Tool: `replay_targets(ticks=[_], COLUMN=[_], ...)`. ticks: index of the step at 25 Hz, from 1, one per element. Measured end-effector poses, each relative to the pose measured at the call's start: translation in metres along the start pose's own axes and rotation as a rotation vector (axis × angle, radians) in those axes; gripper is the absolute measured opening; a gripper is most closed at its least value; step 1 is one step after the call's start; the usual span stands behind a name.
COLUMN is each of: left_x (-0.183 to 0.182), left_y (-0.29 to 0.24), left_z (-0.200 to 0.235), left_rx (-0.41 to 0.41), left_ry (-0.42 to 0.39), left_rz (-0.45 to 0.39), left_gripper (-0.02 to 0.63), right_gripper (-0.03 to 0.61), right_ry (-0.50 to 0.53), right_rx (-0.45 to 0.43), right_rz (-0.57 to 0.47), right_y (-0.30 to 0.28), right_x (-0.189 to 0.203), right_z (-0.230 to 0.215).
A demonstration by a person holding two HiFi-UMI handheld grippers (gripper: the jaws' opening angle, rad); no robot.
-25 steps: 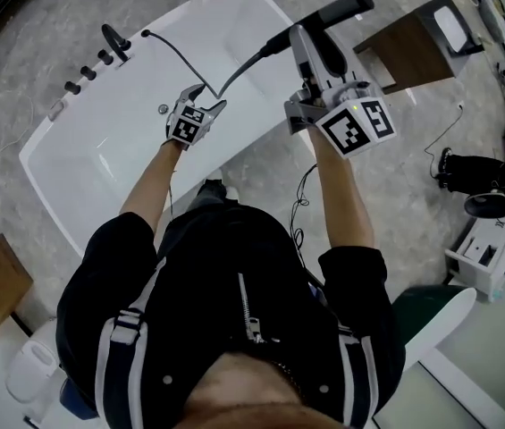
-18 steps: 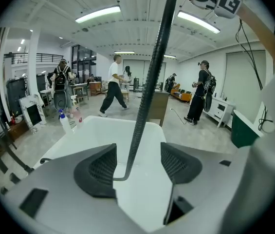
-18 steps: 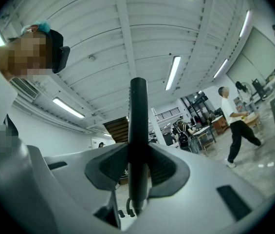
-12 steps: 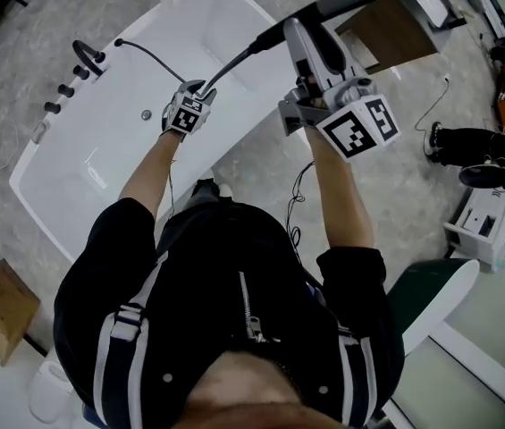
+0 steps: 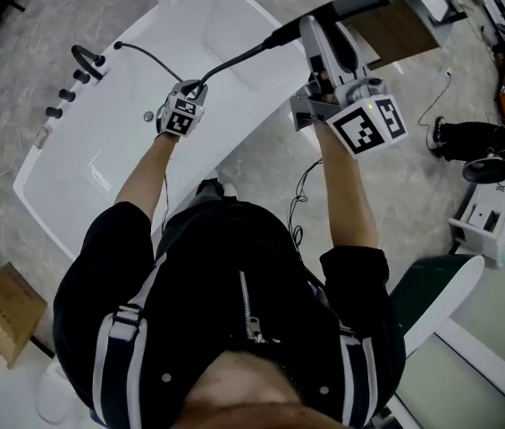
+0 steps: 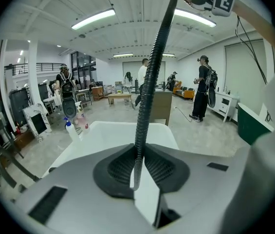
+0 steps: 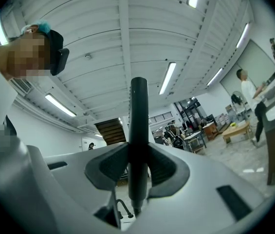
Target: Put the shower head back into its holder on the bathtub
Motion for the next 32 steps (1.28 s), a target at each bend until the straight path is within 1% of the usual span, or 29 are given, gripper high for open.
replay_targets(ticks=[6,12,17,21,26,32], left_x=[-0.010,-0.019,-0.033,-0.047,-0.076,-0.100], left_y=[0.026,0.055,0.082,0.105,0.136,0.168], left_z=[0.026,0.060,0.089,0.110,0.139,0.167], left_rx=[-0.059,-0.140,-0.206,-0.255,-0.312,-0.371], left_ry=[0.025,0.057,0.080,0.087,0.076,0.045], left_rz=[-0.031,-0.076,-0.131,-0.193,-0.272,-0.319], left_gripper=[0.077,0.077,0.077,0.077,0.077,0.077], right_gripper=[0.127,0.127,0.127,0.127,0.127,0.127], right_ry=[0.011,0.019,0.021,0.049,0.071,0.086], right_rx=[0.003,0.002,-0.007,-0.020,-0.029,-0.051], right_rz=[-0.003,0.018,0.042,0.073,0.123,0.159], right_y=[-0.004,-0.013,-0.025,-0.037,-0.054,-0.075], right_x=[0.002,0.010,0.022,0.035,0.048,0.061], right_z=[-0.003,-0.005,-0.005,-0.001,0.001,0.009])
Point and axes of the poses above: the fingertips, and each gripper's own axes: y backward along the fingers, z to its left, x out of its underside, the point moved 7 cm from there along y, backward along the fingers, and after that the axes turned 3 degrees about z, right-handed, at the moved point
